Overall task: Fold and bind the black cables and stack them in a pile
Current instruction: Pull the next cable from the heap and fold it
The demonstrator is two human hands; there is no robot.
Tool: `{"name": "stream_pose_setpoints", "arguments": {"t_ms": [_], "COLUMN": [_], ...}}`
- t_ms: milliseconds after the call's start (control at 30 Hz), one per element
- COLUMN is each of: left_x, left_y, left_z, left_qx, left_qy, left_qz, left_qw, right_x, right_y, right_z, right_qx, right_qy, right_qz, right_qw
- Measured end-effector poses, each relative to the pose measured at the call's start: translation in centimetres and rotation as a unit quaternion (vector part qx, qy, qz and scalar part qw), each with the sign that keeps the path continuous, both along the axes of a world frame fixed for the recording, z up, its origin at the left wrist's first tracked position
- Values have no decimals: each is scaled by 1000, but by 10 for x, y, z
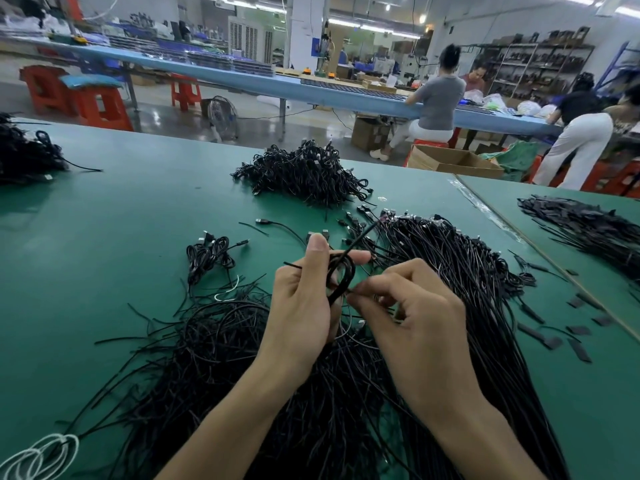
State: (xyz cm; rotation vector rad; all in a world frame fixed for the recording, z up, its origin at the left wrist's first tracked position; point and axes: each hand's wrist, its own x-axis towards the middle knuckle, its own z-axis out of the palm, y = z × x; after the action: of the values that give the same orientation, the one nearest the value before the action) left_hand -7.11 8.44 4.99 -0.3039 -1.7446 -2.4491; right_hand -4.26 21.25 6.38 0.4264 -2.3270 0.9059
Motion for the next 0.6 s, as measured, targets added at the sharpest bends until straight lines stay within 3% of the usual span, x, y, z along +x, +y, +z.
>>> {"name": "stream_pose_setpoints", "arguments": {"t_ms": [233, 367, 500, 600], "left_x": [-5, -5, -5, -7], "left_y": [-1, -4, -2, -3], "left_z": [-3, -10, -14, -13], "left_qx": [-10, -39, -98, -104], "left_qy": [-36, -82, -156, -216], "left_qz": [-6, -117, -207, -251], "left_qw": [999, 989, 961, 938], "right_x": [7, 6, -1, -7], "right_y": [-4, 1, 8, 14], "right_z": [10, 28, 37, 31], "right_qx": [250, 356, 324, 202], "right_qy": [133, 121, 0, -95], "right_qz": [28, 88, 136, 131], "right_qw": [959, 922, 936, 966]}}
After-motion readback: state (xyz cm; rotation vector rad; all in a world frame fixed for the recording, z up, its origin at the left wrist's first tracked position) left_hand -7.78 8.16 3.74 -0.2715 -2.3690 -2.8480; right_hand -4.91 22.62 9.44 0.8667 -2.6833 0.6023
